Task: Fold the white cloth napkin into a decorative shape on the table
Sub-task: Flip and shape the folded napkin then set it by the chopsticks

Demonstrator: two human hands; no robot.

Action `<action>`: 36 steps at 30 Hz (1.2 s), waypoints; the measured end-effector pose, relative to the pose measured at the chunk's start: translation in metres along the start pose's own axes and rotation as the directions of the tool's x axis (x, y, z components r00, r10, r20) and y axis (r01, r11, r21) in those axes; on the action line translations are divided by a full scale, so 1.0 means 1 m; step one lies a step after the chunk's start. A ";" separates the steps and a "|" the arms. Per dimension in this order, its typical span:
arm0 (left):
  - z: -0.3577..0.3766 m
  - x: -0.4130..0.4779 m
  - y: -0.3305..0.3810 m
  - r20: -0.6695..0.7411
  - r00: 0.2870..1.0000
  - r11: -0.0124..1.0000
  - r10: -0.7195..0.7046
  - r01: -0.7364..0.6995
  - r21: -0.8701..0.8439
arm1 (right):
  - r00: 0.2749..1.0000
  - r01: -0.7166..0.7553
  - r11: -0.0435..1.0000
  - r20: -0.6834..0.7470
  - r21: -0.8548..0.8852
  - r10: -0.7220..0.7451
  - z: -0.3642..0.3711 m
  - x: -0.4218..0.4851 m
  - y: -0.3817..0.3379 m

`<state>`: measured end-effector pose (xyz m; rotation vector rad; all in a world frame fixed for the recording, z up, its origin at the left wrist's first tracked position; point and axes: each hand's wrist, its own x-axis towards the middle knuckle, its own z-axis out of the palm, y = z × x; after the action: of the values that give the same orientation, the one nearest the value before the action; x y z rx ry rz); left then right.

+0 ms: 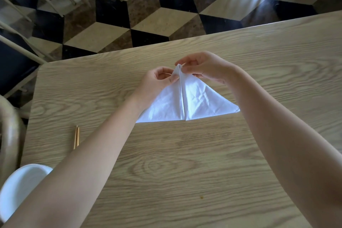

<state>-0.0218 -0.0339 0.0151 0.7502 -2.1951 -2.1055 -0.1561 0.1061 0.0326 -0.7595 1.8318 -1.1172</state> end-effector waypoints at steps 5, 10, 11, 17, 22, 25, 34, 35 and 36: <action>-0.004 -0.001 0.003 0.050 0.998 0.999 -0.030 0.032 -0.038 | 0.998 0.066 0.997 0.014 0.046 -0.067 0.007 -0.010 -0.005; -0.004 -0.010 0.008 -0.016 1.000 1.000 0.027 -0.027 -0.002 | 0.994 0.109 0.987 0.011 0.117 -0.111 0.005 -0.019 -0.020; -0.004 -0.012 0.010 -0.019 0.999 0.999 0.051 -0.051 0.001 | 0.993 0.113 0.988 0.028 0.105 -0.116 0.004 -0.022 -0.024; -0.008 -0.026 0.037 -0.033 0.984 0.984 0.173 -0.172 0.047 | 0.979 0.157 0.980 0.111 0.121 -0.171 -0.002 -0.032 -0.048; -0.008 -0.044 0.048 -0.237 0.858 0.871 0.456 -0.376 0.317 | 0.984 0.176 0.963 -0.011 0.206 -0.177 0.000 -0.035 -0.063; 0.000 -0.069 0.017 -0.643 0.623 0.895 0.445 -0.300 0.330 | 0.981 0.182 0.929 -0.123 0.323 -0.149 0.003 -0.041 -0.065; 0.048 -0.080 -0.007 -0.214 0.955 0.799 -0.206 0.038 -0.600 | 0.944 0.155 0.768 -0.323 0.621 0.071 0.012 -0.045 -0.034; 0.045 -0.078 -0.005 -0.237 0.951 0.805 -0.196 0.018 -0.593 | 0.938 0.171 0.737 -0.336 0.654 0.081 0.012 -0.046 -0.029; 0.042 -0.079 -0.002 -0.259 0.946 0.814 -0.193 0.007 -0.581 | 0.931 0.192 0.693 -0.352 0.695 0.094 0.012 -0.047 -0.024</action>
<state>0.0348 0.0329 0.0339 1.0488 -1.2745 -2.3146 -0.1226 0.1294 0.0677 -0.1228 1.4325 -1.9535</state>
